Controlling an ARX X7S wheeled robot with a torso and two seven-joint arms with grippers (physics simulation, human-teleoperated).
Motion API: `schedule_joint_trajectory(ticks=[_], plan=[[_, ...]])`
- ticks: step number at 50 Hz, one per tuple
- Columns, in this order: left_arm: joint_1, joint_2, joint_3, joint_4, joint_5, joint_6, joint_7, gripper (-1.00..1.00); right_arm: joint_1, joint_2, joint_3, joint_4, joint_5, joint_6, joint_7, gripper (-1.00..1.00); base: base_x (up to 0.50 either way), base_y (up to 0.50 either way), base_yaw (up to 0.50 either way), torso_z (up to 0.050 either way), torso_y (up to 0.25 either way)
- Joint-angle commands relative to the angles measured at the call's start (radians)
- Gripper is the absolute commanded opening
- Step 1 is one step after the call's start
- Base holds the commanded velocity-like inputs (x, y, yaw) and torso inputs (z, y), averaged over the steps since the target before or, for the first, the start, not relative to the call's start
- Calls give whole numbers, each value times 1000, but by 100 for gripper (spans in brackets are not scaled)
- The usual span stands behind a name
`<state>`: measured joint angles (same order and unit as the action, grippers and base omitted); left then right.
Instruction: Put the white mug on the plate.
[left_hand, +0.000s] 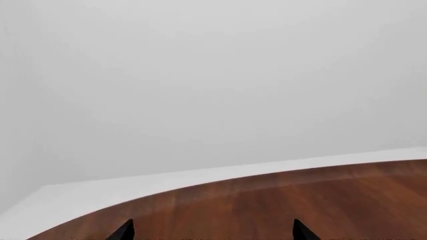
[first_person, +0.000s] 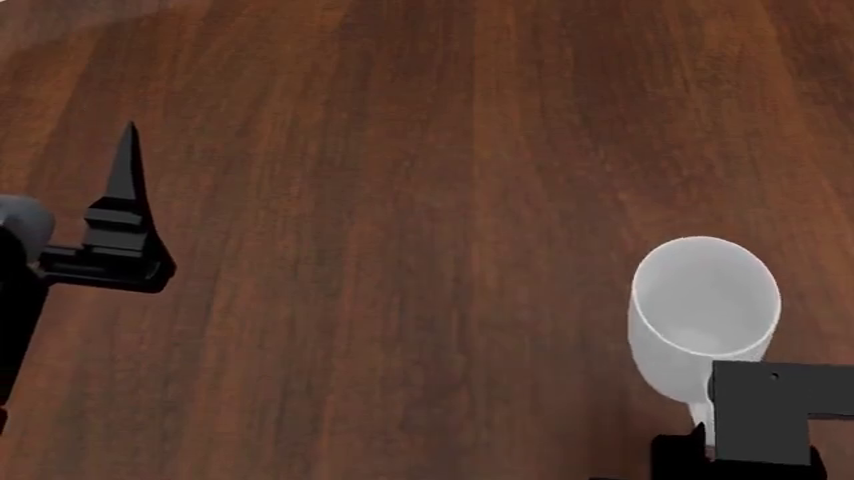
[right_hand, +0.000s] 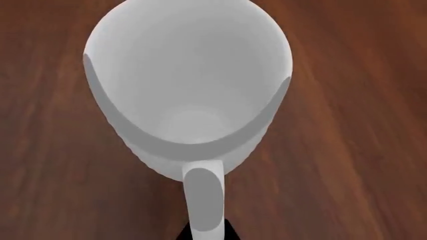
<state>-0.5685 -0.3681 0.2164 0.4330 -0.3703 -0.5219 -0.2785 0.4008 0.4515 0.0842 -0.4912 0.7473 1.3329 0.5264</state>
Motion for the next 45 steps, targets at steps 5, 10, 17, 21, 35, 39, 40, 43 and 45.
schedule_joint_trajectory(ticks=[5, 10, 17, 21, 35, 39, 40, 43, 45], plan=[[-5, 10, 10, -73, 1, 58, 29, 100, -152, 6, 199, -124, 45, 64, 72, -100, 0, 0, 0, 0, 0], [-1, 13, 16, -89, 5, 75, 35, 100, -190, 3, 223, -144, 54, 66, 81, -100, 0, 0, 0, 0, 0], [-12, 8, 12, -84, -8, 58, 35, 100, -257, -8, 272, -179, 72, 71, 93, -100, 0, 0, 0, 0, 0], [1, 11, 19, -100, 1, 88, 42, 100, -296, -15, 307, -219, 91, 86, 106, -100, 0, 0, 0, 0, 0], [-17, 14, 21, -128, -14, 99, 61, 100, -388, -46, 478, -368, 198, 178, 171, -100, 0, 0, 0, 0, 1], [-19, 15, 22, -145, -15, 112, 69, 100, -424, -57, 523, -405, 227, 190, 189, -100, 0, 0, 0, 0, 0], [-5, 18, 24, -163, -7, 142, 75, 100, -434, -60, 543, -418, 238, 195, 195, -100, 0, 0, 0, 0, 0], [-3, 21, 28, -178, -3, 158, 81, 100, -466, -66, 577, -429, 251, 183, 197, -100, 0, 0, 0, 0, 0], [-7, 23, 30, -187, -3, 161, 84, 100, -490, -68, 589, -433, 250, 165, 194, -100, 0, 0, 0, 0, 0]])
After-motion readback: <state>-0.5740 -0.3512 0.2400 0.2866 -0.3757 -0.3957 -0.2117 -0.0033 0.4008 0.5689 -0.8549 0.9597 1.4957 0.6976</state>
